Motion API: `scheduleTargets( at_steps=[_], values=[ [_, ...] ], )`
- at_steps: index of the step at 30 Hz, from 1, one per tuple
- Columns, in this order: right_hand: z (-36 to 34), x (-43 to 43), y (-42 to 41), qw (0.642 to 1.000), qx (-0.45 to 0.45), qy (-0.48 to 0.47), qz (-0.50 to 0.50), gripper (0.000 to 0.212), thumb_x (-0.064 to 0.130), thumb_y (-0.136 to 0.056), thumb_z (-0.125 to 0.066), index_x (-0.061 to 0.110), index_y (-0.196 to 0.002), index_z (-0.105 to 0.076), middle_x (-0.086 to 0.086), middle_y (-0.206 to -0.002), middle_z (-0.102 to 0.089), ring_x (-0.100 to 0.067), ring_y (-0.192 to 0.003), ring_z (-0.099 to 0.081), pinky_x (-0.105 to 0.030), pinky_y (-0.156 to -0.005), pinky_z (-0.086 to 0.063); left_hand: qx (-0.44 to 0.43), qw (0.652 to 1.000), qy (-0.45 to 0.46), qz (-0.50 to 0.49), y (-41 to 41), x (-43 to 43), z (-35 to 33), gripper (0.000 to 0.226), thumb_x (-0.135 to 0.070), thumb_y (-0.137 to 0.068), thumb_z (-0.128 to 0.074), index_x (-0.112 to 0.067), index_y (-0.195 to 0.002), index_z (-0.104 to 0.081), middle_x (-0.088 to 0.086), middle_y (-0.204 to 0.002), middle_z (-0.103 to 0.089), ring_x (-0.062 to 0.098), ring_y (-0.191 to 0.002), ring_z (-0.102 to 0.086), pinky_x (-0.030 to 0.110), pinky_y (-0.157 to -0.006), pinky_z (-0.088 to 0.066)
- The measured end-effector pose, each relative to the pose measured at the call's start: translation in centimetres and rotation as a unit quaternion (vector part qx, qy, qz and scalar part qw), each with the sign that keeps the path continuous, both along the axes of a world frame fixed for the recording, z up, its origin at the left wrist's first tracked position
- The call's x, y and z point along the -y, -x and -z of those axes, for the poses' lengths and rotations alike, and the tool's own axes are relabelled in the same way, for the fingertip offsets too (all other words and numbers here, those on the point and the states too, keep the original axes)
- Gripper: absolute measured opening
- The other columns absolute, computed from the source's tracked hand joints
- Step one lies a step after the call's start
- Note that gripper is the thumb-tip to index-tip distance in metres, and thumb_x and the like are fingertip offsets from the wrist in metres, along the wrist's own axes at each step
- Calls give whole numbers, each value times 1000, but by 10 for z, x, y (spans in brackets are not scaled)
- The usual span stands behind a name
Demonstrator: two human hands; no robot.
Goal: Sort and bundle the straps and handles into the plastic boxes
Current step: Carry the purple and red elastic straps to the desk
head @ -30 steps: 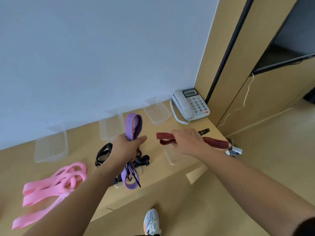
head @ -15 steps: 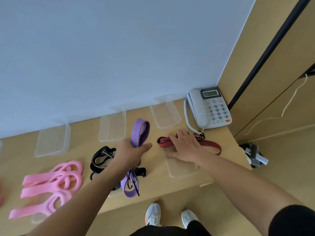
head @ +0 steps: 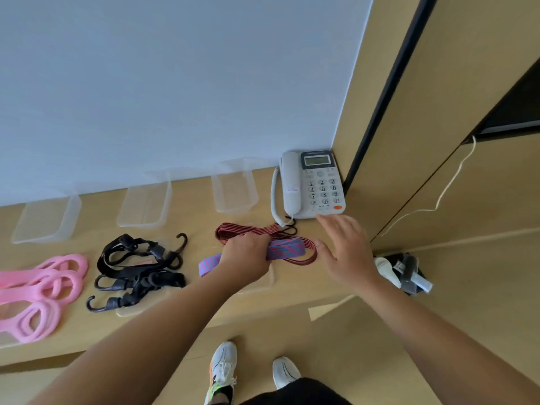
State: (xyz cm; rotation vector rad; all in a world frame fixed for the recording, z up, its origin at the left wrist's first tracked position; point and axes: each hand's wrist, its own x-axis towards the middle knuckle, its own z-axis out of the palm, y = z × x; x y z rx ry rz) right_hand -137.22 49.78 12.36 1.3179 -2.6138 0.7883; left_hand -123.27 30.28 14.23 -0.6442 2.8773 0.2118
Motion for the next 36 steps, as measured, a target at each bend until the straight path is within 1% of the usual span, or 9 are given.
scheduleTargets(
  at_steps=[3, 6, 9, 11, 15, 18, 23, 27, 36],
  values=[
    [-3, -13, 1, 999, 5, -12, -29, 59, 48, -94, -52, 12, -140, -58, -8, -131, -62, -32, -123, -53, -48, -98, -44, 51, 998, 24, 38, 13, -8, 13, 33, -42, -93, -66, -19, -115, -57, 7, -114, -68, 36, -104, -67, 40, -72, -43],
    [-4, -15, -4, 999, 26, -18, -42, 66, 58, -91, -54, 13, -139, -59, -9, -133, -61, -33, -125, -52, -49, -100, -43, 62, 996, 32, 46, 18, -8, 24, 60, -52, -84, -76, -19, -126, -50, 6, -124, -60, 33, -115, -61, 44, -90, -49],
    [-6, -13, -10, 997, 26, -30, -66, 70, 63, -87, -56, 14, -138, -60, -9, -134, -60, -34, -124, -53, -49, -98, -44, 48, 994, 83, 59, 14, -8, 26, 107, -69, -65, -83, -22, -150, -38, 5, -140, -50, 31, -129, -47, 44, -110, -38],
    [-10, -8, -13, 996, 22, -45, -79, 73, 63, -84, -59, 15, -139, -60, -9, -137, -60, -34, -126, -53, -49, -99, -44, 39, 994, 93, 47, 8, -9, 20, 123, -76, -60, -81, -26, -159, -26, 6, -150, -41, 32, -138, -38, 48, -117, -29],
    [-20, 12, -26, 990, 21, -76, -113, 78, 59, -83, -68, 15, -145, -54, -14, -145, -55, -38, -133, -49, -54, -105, -41, -31, 999, 8, 11, -22, -9, -5, 100, -64, -80, -75, -26, -161, -30, 6, -161, -36, 33, -151, -28, 48, -121, -25],
    [-27, 34, -43, 985, 14, -94, -143, 79, 61, -83, -66, 18, -147, -50, -13, -147, -51, -39, -134, -46, -53, -103, -41, -140, 986, -74, -60, -62, -2, -36, 73, -42, -89, -78, -17, -152, -51, 8, -152, -52, 32, -144, -43, 44, -116, -36],
    [-42, 88, -87, 974, -1, -113, -197, 85, 70, -82, -52, 23, -152, -41, -6, -155, -39, -36, -140, -37, -53, -110, -34, -199, 967, -46, -153, -148, 20, -82, 69, -44, -92, -74, -18, -152, -50, 5, -151, -53, 27, -143, -43, 39, -118, -33],
    [-55, 134, -146, 962, -14, -116, -245, 93, 68, -79, -65, 28, -156, -32, -6, -160, -31, -33, -145, -28, -50, -116, -27, -237, 946, -27, -220, -238, 34, -104, 67, -40, -93, -74, -20, -152, -50, 4, -153, -52, 26, -144, -42, 38, -118, -31],
    [-76, 228, -336, 912, -23, -110, -394, 97, 71, -79, -67, 30, -158, -28, 0, -162, -28, -25, -151, -21, -46, -121, -23, -249, 893, 41, -373, -485, 41, -105, 69, -43, -93, -73, -21, -153, -48, 5, -154, -52, 28, -146, -41, 45, -121, -36]
  ],
)
